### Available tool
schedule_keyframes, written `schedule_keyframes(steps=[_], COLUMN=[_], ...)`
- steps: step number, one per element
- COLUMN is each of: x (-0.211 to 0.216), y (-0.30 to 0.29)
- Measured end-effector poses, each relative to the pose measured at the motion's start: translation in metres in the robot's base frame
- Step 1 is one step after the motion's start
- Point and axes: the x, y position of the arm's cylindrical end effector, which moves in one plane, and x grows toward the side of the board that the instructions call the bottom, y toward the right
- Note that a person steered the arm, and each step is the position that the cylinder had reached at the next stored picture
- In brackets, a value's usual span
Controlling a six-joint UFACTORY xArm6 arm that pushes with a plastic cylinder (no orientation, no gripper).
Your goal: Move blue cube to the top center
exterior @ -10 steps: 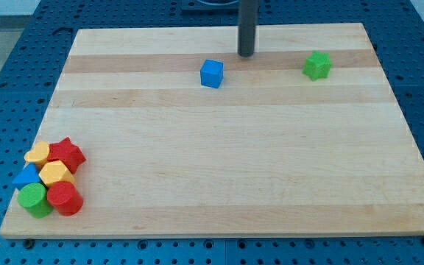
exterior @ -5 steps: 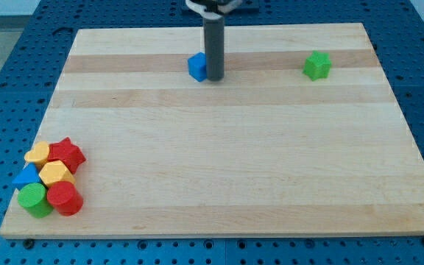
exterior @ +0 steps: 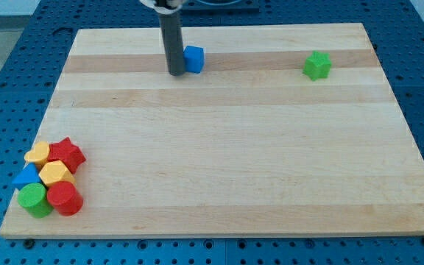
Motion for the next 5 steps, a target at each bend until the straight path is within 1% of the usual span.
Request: schedule_keyframes(steps=[1, 2, 3, 4, 5], x=[-0.035, -0.041, -0.009, 0.023, 0.029], y=[0.008, -0.003, -0.044, -0.041, -0.002])
